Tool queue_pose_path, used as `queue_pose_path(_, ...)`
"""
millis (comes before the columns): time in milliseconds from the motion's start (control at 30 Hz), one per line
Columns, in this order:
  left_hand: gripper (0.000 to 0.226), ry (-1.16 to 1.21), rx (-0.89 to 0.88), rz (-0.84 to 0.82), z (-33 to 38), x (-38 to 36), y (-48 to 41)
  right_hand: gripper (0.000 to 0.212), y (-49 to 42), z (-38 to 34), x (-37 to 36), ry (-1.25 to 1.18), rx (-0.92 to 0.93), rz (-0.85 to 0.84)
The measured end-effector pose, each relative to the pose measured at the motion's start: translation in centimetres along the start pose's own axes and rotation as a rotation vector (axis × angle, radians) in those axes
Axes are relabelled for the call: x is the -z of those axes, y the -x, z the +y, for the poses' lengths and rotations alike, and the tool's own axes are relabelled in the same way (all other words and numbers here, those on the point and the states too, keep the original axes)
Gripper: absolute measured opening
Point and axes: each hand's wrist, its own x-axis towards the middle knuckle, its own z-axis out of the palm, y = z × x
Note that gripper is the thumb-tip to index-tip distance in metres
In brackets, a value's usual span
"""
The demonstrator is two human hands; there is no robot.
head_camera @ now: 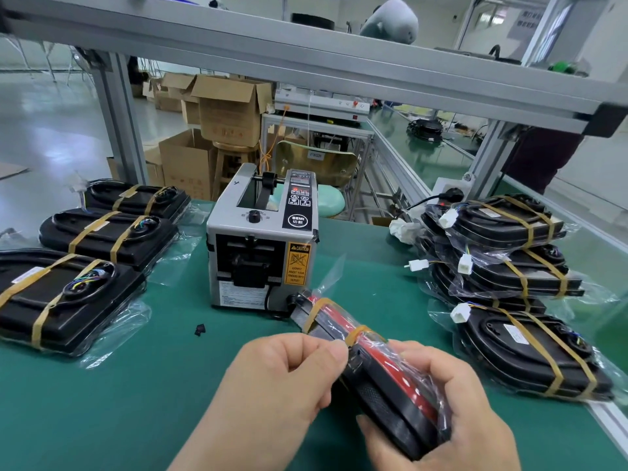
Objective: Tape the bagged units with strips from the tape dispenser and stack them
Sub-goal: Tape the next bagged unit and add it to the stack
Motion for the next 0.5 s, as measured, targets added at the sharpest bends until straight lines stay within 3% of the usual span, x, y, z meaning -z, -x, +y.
queue_pose_path(300, 0.032, -0.035, -0.005, -0.047, -0.26, -0.26, -0.49, 0.063, 0.16, 0.41, -0.04, 0.009, -0.007, -0.018)
queue_pose_path(500, 0.037, -0.021, -0.019, 0.006, -0.54, -0.7, -0.38, 0.063, 0.16, 0.52, 0.05, 0.025, -0.005, -0.025)
